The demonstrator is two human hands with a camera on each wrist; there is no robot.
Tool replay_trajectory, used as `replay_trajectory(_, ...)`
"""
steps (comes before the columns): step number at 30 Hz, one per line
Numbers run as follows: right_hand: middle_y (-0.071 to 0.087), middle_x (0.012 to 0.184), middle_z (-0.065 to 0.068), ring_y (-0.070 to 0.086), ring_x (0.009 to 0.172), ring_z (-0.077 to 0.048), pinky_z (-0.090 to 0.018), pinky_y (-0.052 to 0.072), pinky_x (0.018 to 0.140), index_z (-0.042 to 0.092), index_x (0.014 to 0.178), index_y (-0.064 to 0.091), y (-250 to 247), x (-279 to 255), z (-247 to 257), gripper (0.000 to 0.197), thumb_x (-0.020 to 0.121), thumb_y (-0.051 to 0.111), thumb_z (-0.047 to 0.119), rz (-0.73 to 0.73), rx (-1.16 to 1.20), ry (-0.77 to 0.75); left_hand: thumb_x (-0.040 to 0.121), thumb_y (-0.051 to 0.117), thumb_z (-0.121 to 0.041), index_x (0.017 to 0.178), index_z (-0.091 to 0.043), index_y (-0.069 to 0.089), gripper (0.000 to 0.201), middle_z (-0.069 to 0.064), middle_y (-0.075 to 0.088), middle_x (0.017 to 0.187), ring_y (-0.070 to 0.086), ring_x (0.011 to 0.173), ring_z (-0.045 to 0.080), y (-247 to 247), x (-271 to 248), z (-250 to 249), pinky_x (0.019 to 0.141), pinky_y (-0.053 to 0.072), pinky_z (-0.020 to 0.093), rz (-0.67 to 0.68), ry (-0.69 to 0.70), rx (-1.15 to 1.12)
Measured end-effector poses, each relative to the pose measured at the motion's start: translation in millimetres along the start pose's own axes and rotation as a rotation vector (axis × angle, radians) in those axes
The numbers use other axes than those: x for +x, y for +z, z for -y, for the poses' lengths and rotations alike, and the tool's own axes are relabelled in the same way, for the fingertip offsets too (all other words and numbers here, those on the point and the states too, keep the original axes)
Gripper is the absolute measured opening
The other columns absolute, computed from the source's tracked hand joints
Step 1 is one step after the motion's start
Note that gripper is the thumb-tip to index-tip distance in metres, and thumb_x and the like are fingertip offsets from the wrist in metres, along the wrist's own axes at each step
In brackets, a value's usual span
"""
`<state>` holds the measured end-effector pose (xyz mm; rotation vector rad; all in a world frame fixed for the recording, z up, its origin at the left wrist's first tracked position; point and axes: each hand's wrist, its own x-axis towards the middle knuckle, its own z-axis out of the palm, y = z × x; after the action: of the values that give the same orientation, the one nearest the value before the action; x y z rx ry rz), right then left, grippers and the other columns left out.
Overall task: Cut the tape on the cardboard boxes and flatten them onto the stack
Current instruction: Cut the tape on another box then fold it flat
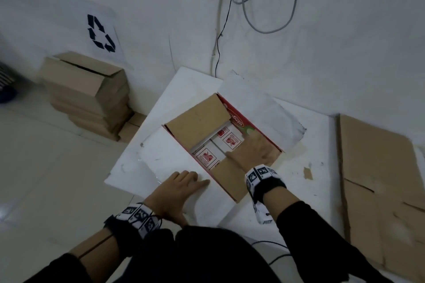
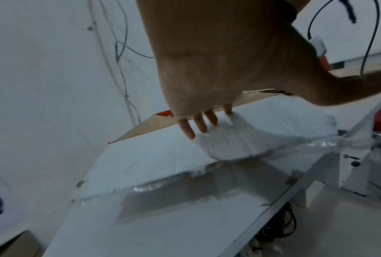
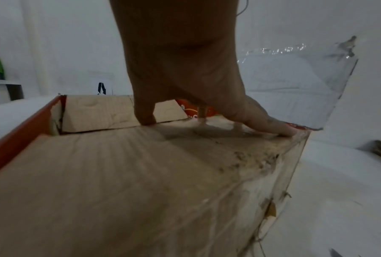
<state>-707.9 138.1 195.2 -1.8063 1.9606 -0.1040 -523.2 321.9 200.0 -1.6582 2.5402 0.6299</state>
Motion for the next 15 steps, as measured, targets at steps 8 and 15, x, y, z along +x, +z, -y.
replay_trajectory(8,0.032,0.144,-0.014,0.049,0.12,-0.038,-0.047,0.046,0.098,0.017,0.125,0.046,-69,-49,-27,0.04,0.088,0.057,0.025,-0.223,0.187,-0.023,0.098,0.042,-0.041,0.121,-0.019,0.05,0.033,0.003,0.045,0.129,0.044,0.114,0.021,-23,52,11,0.09,0.039,0.032,-0.24,-0.175,-0.055)
replay_trajectory(15,0.013,0.157,-0.032,0.009,0.148,-0.045,-0.053,0.018,0.12,0.002,0.111,0.062,-72,-100,-89,0.036,0.076,0.071,-0.002,-0.294,-0.456,-0.121,0.091,0.05,-0.051,0.144,-0.029,0.037,0.058,0.009,0.016,0.156,0.008,0.144,0.039,-44,100,35,0.114,0.008,0.061,-0.023,-0.504,0.18)
